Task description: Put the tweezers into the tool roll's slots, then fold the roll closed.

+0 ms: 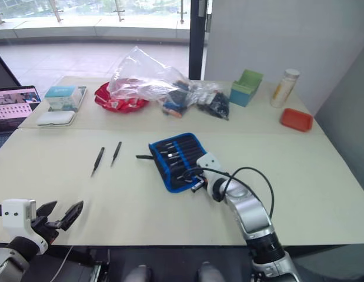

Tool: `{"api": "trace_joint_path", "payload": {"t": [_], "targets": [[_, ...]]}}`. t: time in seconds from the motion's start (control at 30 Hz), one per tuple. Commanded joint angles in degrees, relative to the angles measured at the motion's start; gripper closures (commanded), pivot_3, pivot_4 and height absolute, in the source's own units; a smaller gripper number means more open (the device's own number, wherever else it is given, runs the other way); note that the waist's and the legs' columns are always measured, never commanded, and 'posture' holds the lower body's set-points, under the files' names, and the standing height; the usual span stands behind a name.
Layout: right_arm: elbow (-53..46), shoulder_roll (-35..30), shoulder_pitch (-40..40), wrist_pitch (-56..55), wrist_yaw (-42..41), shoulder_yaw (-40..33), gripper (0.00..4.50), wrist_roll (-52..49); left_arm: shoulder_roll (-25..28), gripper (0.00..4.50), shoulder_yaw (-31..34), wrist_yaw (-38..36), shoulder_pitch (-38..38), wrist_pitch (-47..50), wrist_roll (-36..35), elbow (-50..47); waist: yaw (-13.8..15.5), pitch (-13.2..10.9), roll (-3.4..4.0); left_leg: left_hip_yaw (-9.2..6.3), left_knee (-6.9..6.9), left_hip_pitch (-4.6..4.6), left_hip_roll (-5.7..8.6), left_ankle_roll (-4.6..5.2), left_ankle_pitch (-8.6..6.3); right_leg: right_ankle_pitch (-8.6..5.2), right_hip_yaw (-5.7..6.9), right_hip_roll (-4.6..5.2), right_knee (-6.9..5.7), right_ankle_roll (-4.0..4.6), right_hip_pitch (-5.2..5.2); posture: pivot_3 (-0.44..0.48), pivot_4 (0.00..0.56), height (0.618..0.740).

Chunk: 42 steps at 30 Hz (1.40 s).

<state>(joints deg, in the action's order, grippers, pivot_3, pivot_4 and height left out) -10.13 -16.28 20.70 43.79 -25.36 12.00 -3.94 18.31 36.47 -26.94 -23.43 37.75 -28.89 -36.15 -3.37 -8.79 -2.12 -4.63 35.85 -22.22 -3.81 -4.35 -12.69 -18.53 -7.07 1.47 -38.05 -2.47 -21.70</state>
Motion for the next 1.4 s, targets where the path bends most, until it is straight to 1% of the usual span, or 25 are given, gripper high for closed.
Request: {"api": "trace_joint_path", "payload": {"t": [0.03,0.23,0.4,0.57,0.67,0.77,0.87,0.97,1.07,1.17,1.27,1.3,1.33,1.4], "targets": [[3.5,0.0,-1.9,1.4,-1.1,2.6,4.50,-0.1,0.7,0.12,-0.9,2.0,1.3,-0.9,-0.7,-0.9,0.0,0.0,0.00,0.00,0.00,0.00,0.00,0.00,0.00,0.00,0.00,0.00,0.00,0.01,0.00,0.000,0.150,0.740],[3.9,0.2,-1.7,1.0,-0.7,2.1,4.50,0.1,2.3,0.12,-5.1,4.7,6.2,-0.9,1.2,3.6,-0.3,0.0,-0.03,0.00,-0.01,0.01,-0.01,0.00,0.00,0.00,0.00,-0.02,0.00,0.01,0.00,0.000,0.150,0.740],[3.3,0.6,-1.9,1.2,0.2,1.4,4.50,0.3,4.6,0.12,-10.3,8.8,14.6,-1.4,6.5,13.3,-0.3,0.0,-0.04,-0.01,-0.02,0.02,0.00,0.00,0.00,0.00,0.01,-0.03,-0.01,0.01,0.00,0.000,0.150,0.740],[3.0,0.9,-2.1,1.4,0.9,0.8,4.50,0.4,6.3,0.12,-14.5,8.3,20.0,-5.2,10.5,23.2,-0.3,0.1,0.06,-0.01,-0.08,0.03,0.00,0.00,0.00,0.00,0.01,-0.02,-0.01,0.01,0.00,0.000,0.150,0.740],[2.9,1.0,-2.1,1.3,1.2,0.6,4.50,0.4,6.2,0.12,-17.7,8.0,24.4,-7.0,12.2,29.3,0.1,0.1,0.26,-0.01,-0.06,0.17,0.01,0.00,0.00,0.00,0.02,-0.01,-0.02,0.01,0.13,0.000,0.150,0.740],[2.9,1.0,-2.1,1.3,1.3,0.4,4.50,0.5,5.0,0.12,-20.9,8.2,29.3,-8.5,13.9,35.1,0.8,0.1,0.42,-0.01,-0.05,0.54,0.03,0.00,0.00,-0.01,0.02,-0.01,0.01,-0.01,0.50,0.000,0.150,0.740],[2.9,1.1,-2.0,1.3,1.4,0.5,4.50,0.5,4.0,0.12,-23.1,7.8,33.0,-10.6,15.4,40.3,1.0,0.2,0.64,-0.01,-0.04,0.64,0.05,0.00,0.01,-0.02,0.02,-0.01,0.02,-0.04,0.60,0.000,0.150,0.740],[2.9,1.1,-1.9,1.3,1.4,0.6,4.50,0.5,3.0,0.96,-24.1,7.6,35.6,-12.0,16.5,43.9,1.2,0.4,0.94,-0.01,-0.02,0.67,0.08,-0.01,0.01,-0.02,0.01,0.00,0.02,-0.05,0.65,0.000,0.150,0.740],[2.8,0.9,-1.8,1.4,1.3,0.4,4.50,0.5,2.2,1.96,-23.8,7.5,36.3,-12.9,16.8,45.3,1.2,0.5,1.07,0.00,-0.02,0.67,0.10,-0.01,0.01,-0.03,0.00,0.02,0.03,-0.08,0.67,0.000,0.150,0.740],[2.6,0.9,-1.9,1.6,1.5,0.3,4.50,0.5,1.1,2.90,-22.7,7.3,36.1,-13.3,16.0,44.8,1.1,0.5,1.10,0.00,-0.02,0.67,0.10,-0.01,0.01,-0.03,-0.01,0.02,0.03,-0.08,0.67,0.000,0.150,0.740],[2.5,0.9,-2.0,1.6,1.6,0.2,4.50,0.5,1.4,3.93,-22.2,6.9,35.8,-13.1,16.0,44.1,1.1,0.5,1.09,0.00,-0.02,0.66,0.10,-0.01,0.01,-0.03,-0.01,0.03,0.05,-0.09,0.67,0.000,0.150,0.740],[2.4,0.8,-2.1,1.6,1.6,0.2,4.50,0.5,1.7,4.20,-21.8,6.9,35.7,-13.0,15.8,43.8,1.1,0.5,1.09,0.00,-0.02,0.66,0.10,-0.01,0.01,-0.04,-0.01,0.03,0.05,-0.09,0.67,0.000,0.150,0.740],[2.5,0.8,-2.1,1.6,1.6,0.1,4.50,0.5,1.9,4.46,-21.5,6.8,35.7,-13.0,15.7,43.6,1.1,0.5,1.09,0.00,-0.02,0.65,0.10,-0.01,0.01,-0.04,-0.01,0.03,0.06,-0.11,0.66,0.000,0.150,0.740],[2.5,0.8,-2.2,1.6,1.6,0.1,4.50,0.5,2.6,4.46,-20.3,7.1,36.1,-13.2,15.5,43.1,1.1,0.5,1.09,0.00,-0.03,0.64,0.10,-0.01,0.01,-0.16,-0.01,0.03,0.07,-0.30,0.66,0.000,0.150,0.740]]}}
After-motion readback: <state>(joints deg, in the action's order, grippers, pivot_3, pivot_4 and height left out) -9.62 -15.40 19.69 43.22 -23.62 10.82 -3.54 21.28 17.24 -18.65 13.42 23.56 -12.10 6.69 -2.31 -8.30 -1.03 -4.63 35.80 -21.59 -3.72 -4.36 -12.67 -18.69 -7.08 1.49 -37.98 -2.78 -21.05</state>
